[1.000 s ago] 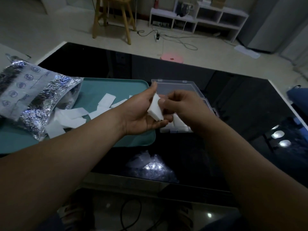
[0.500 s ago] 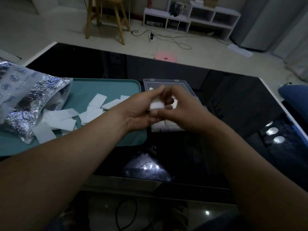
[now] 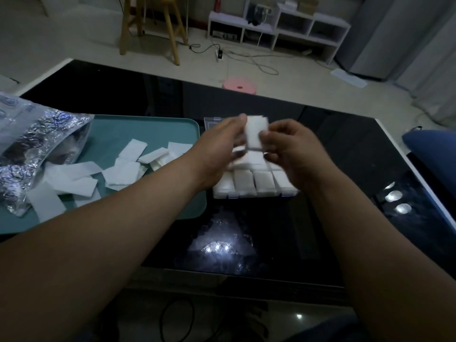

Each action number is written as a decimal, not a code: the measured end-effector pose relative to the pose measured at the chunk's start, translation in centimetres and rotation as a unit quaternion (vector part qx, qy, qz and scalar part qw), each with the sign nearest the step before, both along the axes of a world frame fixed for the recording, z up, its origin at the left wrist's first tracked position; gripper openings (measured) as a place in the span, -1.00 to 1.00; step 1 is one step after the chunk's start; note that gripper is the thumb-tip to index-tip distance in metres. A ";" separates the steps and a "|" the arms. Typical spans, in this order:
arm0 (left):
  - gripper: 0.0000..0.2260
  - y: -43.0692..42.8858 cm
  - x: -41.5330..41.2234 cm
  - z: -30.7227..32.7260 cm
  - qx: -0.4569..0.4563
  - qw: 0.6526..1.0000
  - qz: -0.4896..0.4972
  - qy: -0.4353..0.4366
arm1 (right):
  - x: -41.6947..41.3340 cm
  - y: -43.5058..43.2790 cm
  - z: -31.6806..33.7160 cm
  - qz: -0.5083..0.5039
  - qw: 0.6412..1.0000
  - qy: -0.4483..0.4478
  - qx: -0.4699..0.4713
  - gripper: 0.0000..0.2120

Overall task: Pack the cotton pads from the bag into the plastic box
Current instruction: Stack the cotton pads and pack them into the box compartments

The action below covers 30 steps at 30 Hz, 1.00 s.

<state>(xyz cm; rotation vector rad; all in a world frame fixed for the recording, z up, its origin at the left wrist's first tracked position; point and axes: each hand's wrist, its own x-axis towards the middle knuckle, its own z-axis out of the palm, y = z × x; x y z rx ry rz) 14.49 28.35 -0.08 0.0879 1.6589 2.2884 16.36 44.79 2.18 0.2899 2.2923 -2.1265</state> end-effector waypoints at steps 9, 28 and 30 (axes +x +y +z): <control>-0.73 -0.3 -0.5 -3.4 -0.549 0.761 -0.057 0.341 | -2.1 3.4 -3.9 -0.106 0.954 0.018 0.279 -0.86; -0.74 0.1 -0.5 -5.0 -0.615 0.692 -0.064 0.373 | -3.7 1.6 -5.7 -0.079 0.920 -0.026 0.382 -0.95; -0.74 0.1 -0.5 -5.0 -0.617 0.691 -0.063 0.371 | -3.7 1.2 -5.7 -0.070 0.907 -0.033 0.414 -0.94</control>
